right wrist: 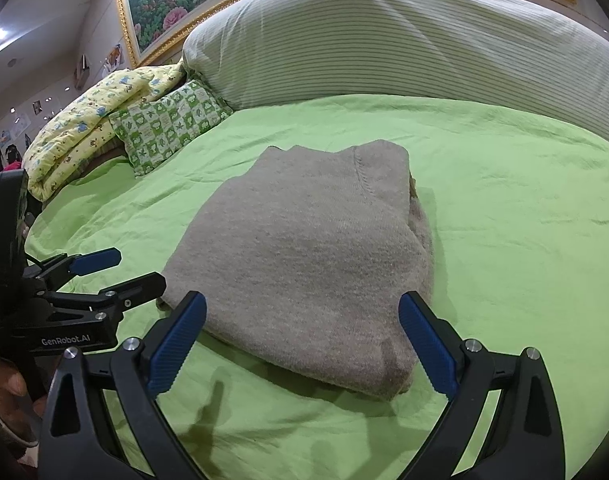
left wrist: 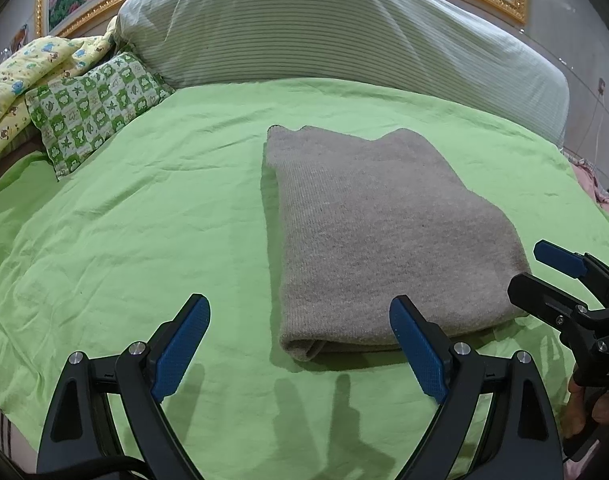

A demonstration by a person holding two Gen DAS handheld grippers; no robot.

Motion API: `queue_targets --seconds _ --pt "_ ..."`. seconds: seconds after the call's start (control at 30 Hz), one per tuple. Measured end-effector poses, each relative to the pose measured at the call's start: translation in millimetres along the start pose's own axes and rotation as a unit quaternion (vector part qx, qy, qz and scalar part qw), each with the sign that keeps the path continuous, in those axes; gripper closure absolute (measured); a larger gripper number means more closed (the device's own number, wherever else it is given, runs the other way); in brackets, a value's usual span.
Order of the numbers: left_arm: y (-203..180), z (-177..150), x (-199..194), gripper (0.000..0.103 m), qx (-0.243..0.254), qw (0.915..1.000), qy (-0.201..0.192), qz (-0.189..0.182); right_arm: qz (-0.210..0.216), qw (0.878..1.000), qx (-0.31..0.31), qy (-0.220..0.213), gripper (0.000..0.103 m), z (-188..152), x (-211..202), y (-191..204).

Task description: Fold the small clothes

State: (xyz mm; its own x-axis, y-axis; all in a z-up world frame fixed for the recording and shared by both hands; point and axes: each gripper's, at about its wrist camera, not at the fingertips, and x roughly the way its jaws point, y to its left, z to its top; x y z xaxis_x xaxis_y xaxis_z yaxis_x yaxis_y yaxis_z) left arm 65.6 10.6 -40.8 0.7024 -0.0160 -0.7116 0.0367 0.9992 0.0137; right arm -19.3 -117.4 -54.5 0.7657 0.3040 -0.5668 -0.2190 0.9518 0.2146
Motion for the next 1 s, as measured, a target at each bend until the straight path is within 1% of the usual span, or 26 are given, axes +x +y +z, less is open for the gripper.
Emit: queue_targets --seconds 1.0 --pt "0.2 5.5 -2.6 0.011 -0.004 1.0000 -0.001 0.001 0.003 1.000 0.002 -0.002 0.006 9.1 0.4 -1.0"
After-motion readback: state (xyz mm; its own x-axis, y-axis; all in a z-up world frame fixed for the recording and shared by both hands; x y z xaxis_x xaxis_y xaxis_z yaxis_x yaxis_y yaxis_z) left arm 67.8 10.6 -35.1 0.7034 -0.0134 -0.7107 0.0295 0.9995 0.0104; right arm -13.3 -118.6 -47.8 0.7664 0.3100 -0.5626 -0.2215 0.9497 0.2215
